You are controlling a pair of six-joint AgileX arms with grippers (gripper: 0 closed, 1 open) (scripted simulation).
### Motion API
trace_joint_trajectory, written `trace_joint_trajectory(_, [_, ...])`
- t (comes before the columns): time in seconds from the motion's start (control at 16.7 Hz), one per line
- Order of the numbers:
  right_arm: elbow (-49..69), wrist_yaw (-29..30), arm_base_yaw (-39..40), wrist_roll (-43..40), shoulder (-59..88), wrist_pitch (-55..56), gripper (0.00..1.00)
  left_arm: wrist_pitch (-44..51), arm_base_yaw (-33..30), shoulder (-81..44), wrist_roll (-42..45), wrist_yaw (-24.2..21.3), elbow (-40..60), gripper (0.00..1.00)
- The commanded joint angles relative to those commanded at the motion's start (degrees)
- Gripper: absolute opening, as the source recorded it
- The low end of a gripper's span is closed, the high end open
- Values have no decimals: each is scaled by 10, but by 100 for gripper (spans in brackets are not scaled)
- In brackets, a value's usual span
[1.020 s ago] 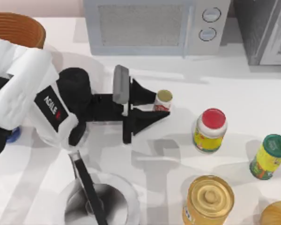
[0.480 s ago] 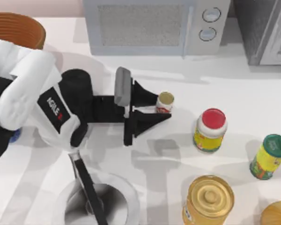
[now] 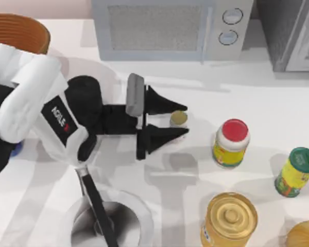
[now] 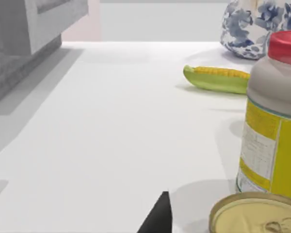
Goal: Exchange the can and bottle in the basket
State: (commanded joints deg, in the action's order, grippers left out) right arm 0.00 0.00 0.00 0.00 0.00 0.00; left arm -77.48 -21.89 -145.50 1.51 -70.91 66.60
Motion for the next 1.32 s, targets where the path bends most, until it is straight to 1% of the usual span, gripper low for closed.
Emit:
trace_joint_trajectory(0.12, [0, 0, 0, 0, 0, 0, 100, 0, 0, 0, 0, 0, 0, 98])
trace_joint_trajectory(0.18, [0, 0, 0, 0, 0, 0, 100, 0, 0, 0, 0, 0, 0, 100])
trace_joint_trajectory(0.72, [0, 0, 0, 0, 0, 0, 100, 0, 2, 0, 0, 0, 0, 100])
trace_joint_trajectory(0.84, [0, 0, 0, 0, 0, 0, 100, 12, 9, 17, 1, 12, -8, 100])
trace_joint_trajectory(0.96, [0, 0, 0, 0, 0, 0, 100, 40, 24, 58, 4, 40, -28, 100])
trace_joint_trajectory(1.08, [0, 0, 0, 0, 0, 0, 100, 84, 44, 123, 6, 80, -60, 100])
trace_joint_trajectory(1.32, [0, 0, 0, 0, 0, 0, 100, 207, 90, 323, 6, 187, -158, 100])
